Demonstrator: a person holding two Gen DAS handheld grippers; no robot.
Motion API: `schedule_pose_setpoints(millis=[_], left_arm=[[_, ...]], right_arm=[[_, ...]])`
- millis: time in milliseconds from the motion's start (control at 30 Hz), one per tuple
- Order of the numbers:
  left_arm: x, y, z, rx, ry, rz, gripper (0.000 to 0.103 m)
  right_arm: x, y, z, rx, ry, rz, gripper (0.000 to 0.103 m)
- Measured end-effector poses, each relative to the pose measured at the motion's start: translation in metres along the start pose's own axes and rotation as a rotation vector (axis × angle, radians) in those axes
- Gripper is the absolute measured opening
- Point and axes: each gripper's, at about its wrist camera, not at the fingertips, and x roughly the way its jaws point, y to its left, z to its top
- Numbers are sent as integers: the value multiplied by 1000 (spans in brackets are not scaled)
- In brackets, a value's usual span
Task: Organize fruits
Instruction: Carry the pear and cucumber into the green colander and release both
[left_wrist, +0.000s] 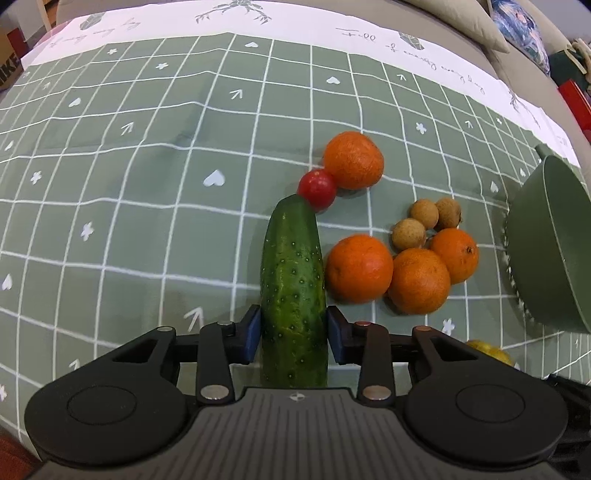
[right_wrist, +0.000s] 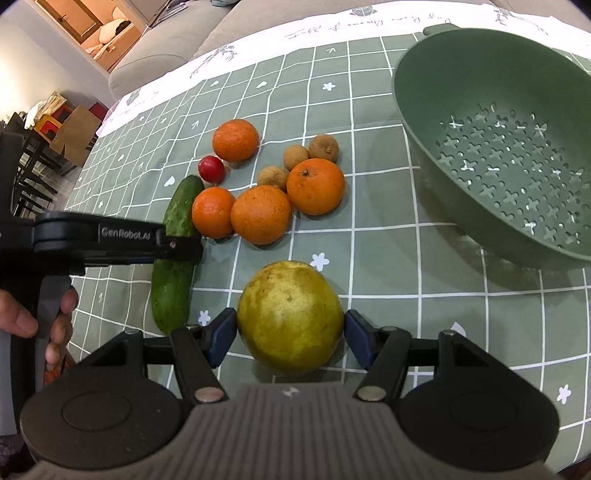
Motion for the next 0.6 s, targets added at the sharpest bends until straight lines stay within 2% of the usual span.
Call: schedule_pose_setpoints(millis=[333, 600], left_arm=[[-46, 3, -33, -49, -48, -71, 41], [-88, -34, -29, 12, -117, -173, 41]], right_arm=[[-27, -9, -9, 0, -62, 29, 60], [-71, -16, -11, -48, -169, 23, 60]])
